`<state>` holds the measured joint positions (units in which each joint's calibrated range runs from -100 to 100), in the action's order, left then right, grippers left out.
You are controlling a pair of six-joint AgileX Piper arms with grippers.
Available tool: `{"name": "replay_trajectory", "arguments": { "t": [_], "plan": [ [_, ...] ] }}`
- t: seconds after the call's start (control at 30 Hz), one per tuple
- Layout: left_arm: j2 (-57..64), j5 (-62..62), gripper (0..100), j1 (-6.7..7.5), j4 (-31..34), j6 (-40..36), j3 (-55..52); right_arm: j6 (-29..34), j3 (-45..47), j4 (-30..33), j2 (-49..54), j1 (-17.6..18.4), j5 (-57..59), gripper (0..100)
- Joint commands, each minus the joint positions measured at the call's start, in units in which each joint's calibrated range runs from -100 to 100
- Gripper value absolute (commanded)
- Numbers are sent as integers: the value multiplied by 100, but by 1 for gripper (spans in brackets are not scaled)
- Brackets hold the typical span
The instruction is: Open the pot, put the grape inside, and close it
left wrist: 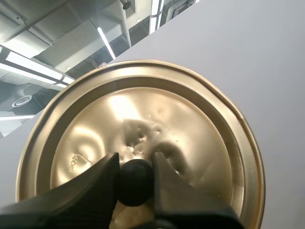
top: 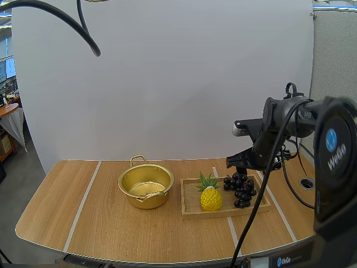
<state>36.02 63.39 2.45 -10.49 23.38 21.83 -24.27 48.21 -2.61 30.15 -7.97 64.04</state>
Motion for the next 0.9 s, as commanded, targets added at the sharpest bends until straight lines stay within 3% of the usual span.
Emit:
{"name": "replay_trajectory", "arguments": {
  "t": [0.0,0.87],
  "plan": [
    [37,-184,0,21,11,-54,52,-469,-28,-267,-458,-33,-349,100],
    [37,-184,0,21,11,-54,52,-755,-28,-316,-1900,-33,-1934,100]
  ]
}}
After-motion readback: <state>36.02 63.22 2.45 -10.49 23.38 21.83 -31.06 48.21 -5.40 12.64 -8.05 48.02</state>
